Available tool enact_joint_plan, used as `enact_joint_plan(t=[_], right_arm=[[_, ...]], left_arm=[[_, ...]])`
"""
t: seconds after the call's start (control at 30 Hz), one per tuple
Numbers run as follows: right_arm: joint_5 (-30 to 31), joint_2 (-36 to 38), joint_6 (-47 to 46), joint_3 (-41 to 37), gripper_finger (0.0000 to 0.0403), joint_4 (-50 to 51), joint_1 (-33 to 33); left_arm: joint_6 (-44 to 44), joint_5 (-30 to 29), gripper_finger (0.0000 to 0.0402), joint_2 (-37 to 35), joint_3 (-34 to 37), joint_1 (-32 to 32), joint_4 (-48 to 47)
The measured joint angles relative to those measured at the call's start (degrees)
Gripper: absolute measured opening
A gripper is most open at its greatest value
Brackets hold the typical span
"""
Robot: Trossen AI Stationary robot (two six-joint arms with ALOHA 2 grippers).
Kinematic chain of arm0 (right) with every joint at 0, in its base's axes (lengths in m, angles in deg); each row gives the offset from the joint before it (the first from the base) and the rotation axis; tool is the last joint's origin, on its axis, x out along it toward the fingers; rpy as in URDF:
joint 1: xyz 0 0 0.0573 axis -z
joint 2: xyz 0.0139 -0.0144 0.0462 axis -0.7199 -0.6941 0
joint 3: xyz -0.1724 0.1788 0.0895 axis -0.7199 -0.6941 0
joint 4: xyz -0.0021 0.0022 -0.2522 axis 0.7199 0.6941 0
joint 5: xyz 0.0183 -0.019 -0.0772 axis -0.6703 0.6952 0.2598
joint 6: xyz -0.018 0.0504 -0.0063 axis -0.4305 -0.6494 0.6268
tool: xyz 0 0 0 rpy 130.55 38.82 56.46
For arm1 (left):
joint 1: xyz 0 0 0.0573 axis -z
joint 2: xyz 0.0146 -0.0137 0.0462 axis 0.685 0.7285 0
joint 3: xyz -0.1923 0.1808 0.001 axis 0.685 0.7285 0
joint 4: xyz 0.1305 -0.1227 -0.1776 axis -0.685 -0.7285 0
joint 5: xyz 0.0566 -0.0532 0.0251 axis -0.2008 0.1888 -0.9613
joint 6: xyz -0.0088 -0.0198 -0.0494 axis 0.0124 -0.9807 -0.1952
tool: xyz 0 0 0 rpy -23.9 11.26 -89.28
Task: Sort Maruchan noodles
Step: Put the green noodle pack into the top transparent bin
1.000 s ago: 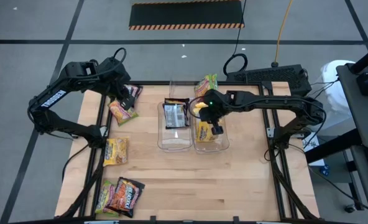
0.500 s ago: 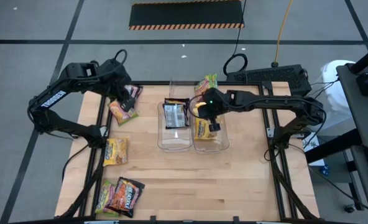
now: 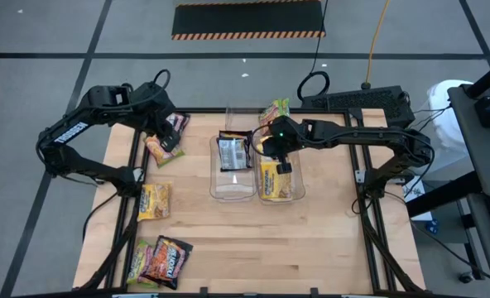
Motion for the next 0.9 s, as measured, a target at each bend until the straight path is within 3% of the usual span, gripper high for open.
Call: enact_joint_plan(t=[0.23,0.47,0.57,0.73,0.9], right_arm=[[-0.11,2.47,-0.03,0.00,0.0036,1.78,0.00],[0.40,11.36,-5.30,0.00,0.0036,1.83,0.18],[2.93,15.46,-7.21,0.00,0.0036,1.76,0.20],[8.24,21.35,-7.86,0.00,0.0036,1.73,0.20],[11.59,25.86,-7.82,0.00,0.0036,1.75,0.20]], left_arm=[[-0.23,0.00,0.0008,-0.01,0.00,-0.02,-1.00],[-1.62,0.00,0.0008,-0.05,0.06,0.49,-3.02],[-1.67,0.33,0.0008,-0.21,0.07,1.35,-3.04],[-4.43,5.82,0.0008,-0.16,0.07,3.56,-3.04],[-3.11,5.97,0.0008,0.82,0.09,5.09,-2.98]])
